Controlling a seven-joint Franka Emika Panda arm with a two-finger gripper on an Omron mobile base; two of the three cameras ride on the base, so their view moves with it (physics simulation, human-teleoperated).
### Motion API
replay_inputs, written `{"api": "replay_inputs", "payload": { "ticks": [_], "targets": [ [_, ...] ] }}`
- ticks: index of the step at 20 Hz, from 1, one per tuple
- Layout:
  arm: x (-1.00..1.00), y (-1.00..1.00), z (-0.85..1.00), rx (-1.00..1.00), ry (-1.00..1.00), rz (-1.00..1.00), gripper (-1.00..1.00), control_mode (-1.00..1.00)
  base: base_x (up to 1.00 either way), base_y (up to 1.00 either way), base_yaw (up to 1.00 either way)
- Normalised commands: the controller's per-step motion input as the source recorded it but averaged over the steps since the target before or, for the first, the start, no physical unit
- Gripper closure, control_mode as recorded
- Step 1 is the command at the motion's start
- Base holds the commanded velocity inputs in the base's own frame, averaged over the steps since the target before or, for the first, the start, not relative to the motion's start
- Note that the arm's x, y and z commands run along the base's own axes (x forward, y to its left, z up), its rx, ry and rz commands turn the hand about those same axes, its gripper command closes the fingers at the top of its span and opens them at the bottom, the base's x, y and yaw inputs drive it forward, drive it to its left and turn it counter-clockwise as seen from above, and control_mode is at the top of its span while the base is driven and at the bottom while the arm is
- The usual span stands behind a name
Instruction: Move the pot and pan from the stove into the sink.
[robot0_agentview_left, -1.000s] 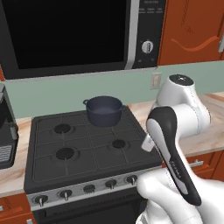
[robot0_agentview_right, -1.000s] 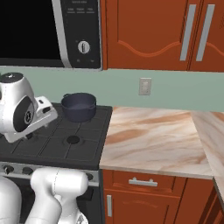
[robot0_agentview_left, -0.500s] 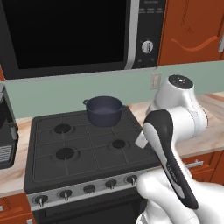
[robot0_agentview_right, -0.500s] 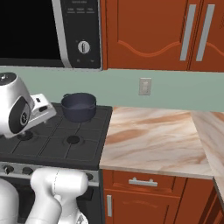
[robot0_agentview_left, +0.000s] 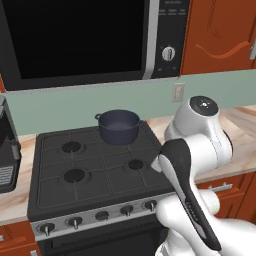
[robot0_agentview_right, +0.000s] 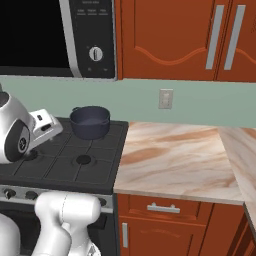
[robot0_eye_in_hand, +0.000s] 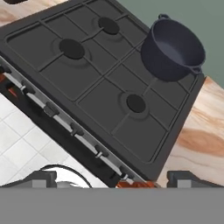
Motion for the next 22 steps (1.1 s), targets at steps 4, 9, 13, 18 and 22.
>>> {"api": "replay_inputs", "payload": {
  "ticks": [4, 9, 13, 18, 22],
  "targets": [
    [0.31, 0.07, 0.00, 0.00, -0.03, -0.05, -1.00, -1.00, 0.00, 0.00, 0.00],
    [0.42, 0.14, 0.00, 0.00, 0.00, -0.07, -1.00, -1.00, 0.00, 0.00, 0.00],
    [0.48, 0.21, 0.00, -0.01, 0.00, -0.08, -1.00, -1.00, 0.00, 0.00, 0.00],
    [0.49, 0.21, 0.00, -0.02, 0.00, -0.08, -1.00, -1.00, 0.00, 0.00, 0.00],
    [0.44, 0.16, -0.01, -0.02, 0.00, -0.06, -1.00, -1.00, 0.00, 0.00, 0.00]
  ]
}}
